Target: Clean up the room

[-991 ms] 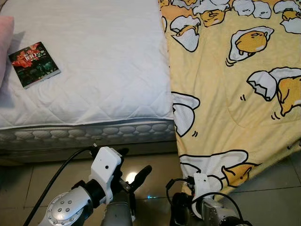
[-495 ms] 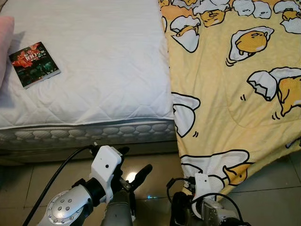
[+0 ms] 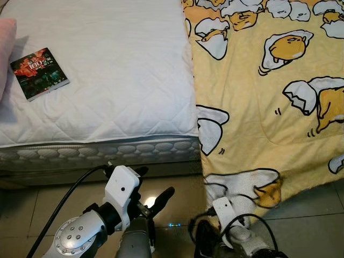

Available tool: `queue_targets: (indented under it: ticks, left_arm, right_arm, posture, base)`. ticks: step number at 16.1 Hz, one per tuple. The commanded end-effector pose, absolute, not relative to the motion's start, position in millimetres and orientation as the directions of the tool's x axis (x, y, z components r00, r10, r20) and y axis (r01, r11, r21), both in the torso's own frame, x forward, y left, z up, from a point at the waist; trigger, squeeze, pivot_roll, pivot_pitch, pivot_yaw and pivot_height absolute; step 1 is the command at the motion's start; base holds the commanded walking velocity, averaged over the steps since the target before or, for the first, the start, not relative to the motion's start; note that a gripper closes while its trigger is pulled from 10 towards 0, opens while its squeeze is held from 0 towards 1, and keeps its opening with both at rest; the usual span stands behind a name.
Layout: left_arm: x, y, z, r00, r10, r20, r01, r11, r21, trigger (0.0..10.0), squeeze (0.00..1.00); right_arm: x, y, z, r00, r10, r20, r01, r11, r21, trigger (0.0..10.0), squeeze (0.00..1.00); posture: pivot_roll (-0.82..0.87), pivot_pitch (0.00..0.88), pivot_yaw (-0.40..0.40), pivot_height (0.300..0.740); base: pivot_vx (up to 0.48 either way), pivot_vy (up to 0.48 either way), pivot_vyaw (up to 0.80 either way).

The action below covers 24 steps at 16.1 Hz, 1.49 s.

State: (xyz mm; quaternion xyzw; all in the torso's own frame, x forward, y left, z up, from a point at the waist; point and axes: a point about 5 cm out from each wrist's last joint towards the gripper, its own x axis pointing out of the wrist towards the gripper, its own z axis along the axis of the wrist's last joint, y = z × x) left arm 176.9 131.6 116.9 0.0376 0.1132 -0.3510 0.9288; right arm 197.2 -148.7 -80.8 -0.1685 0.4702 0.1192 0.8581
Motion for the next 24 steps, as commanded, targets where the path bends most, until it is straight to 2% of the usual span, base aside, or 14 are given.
queue_targets:
  ticks: [1,5,8,9,10,11,13,15,17,20,24]
  left_arm:
    - [173.5,131.4,112.6,0.715,-0.653,-0.250,0.675,0.738,0.002,10.0,0.00]
    - [178.1,128.7,113.3,0.708,-0.673,-0.214,0.688,0.726,-0.010,10.0,0.00]
    - [182.7,134.2,110.0,0.728,-0.653,-0.208,0.669,0.743,0.011,10.0,0.00]
    - [186.9,136.1,108.0,0.750,-0.630,-0.204,0.645,0.765,0.009,10.0,0.00]
    - [193.5,138.6,104.9,0.783,-0.588,-0.200,0.598,0.801,-0.013,10.0,0.00]
    - [206.9,146.0,101.2,0.857,-0.479,-0.190,0.480,0.876,-0.046,10.0,0.00]
    - [227.3,162.8,95.2,0.955,-0.245,-0.166,0.234,0.969,-0.084,10.0,0.00]
    - [237.3,174.2,101.4,0.988,-0.104,-0.113,0.095,0.992,-0.086,10.0,0.00]
    - [249.3,180.0,116.3,0.998,-0.049,-0.034,0.048,0.998,-0.026,10.0,0.00]
    - [254.8,178.0,139.0,0.991,-0.113,0.077,0.102,0.985,0.141,10.0,0.00]
    - [264.8,162.2,134.5,0.989,-0.128,0.072,0.115,0.980,0.164,10.0,0.00]
  right_arm:
    - [186.0,-150.4,-86.6,0.506,0.026,-0.862,-0.392,0.897,-0.203,10.0,1.00]
    - [193.5,-151.3,-82.1,0.563,0.013,-0.827,-0.378,0.893,-0.244,10.0,1.00]
    - [215.4,-149.6,-67.0,0.689,0.027,-0.725,-0.223,0.959,-0.176,10.0,1.00]
    - [224.5,-149.3,-58.3,0.750,0.039,-0.661,-0.181,0.972,-0.147,10.0,0.00]
    - [231.3,-147.5,-49.4,0.801,0.066,-0.595,-0.172,0.978,-0.122,10.0,0.00]
    - [239.4,-147.1,-33.6,0.869,0.094,-0.486,-0.159,0.983,-0.094,10.0,0.00]
    - [250.7,-157.6,-1.3,0.953,0.060,-0.297,-0.081,0.995,-0.056,10.0,0.00]
    - [254.6,-165.9,31.6,0.990,0.029,-0.137,-0.033,0.999,-0.023,10.0,0.00]
    - [255.4,-170.2,58.3,1.000,0.004,-0.016,-0.004,0.999,-0.034,10.0,0.00]
    - [247.1,-172.8,96.4,0.992,0.024,0.122,-0.019,0.999,-0.045,10.0,0.00]
    - [270.6,-157.9,91.3,0.998,0.031,0.056,-0.033,0.998,0.049,10.0,0.00]
  posture:
    - [0.26,0.284,0.020,0.732]
    - [0.25,0.284,0.017,0.732]
    - [0.24,0.268,0.004,0.732]
    - [0.22,0.243,-0.011,0.732]
    - [0.21,0.223,-0.020,0.732]
    - [0.19,0.191,-0.032,0.732]
    - [0.16,0.114,-0.054,0.732]
    - [0.15,0.084,-0.062,0.732]
    - [0.14,0.031,-0.073,0.732]
    - [0.14,0.000,-0.062,0.732]
    - [0.13,0.000,-0.040,0.732]
  base:
    - [0.000,0.000,0.00]
    - [0.000,0.000,0.00]
    - [0.000,0.000,0.00]
    - [0.000,0.000,0.00]
    - [0.000,0.000,0.00]
    - [0.000,0.000,0.00]
    - [0.000,0.000,0.00]
    - [0.000,0.000,0.00]
    - [0.000,0.000,0.00]
    - [0.000,0.000,0.00]
    - [0.000,0.000,0.00]
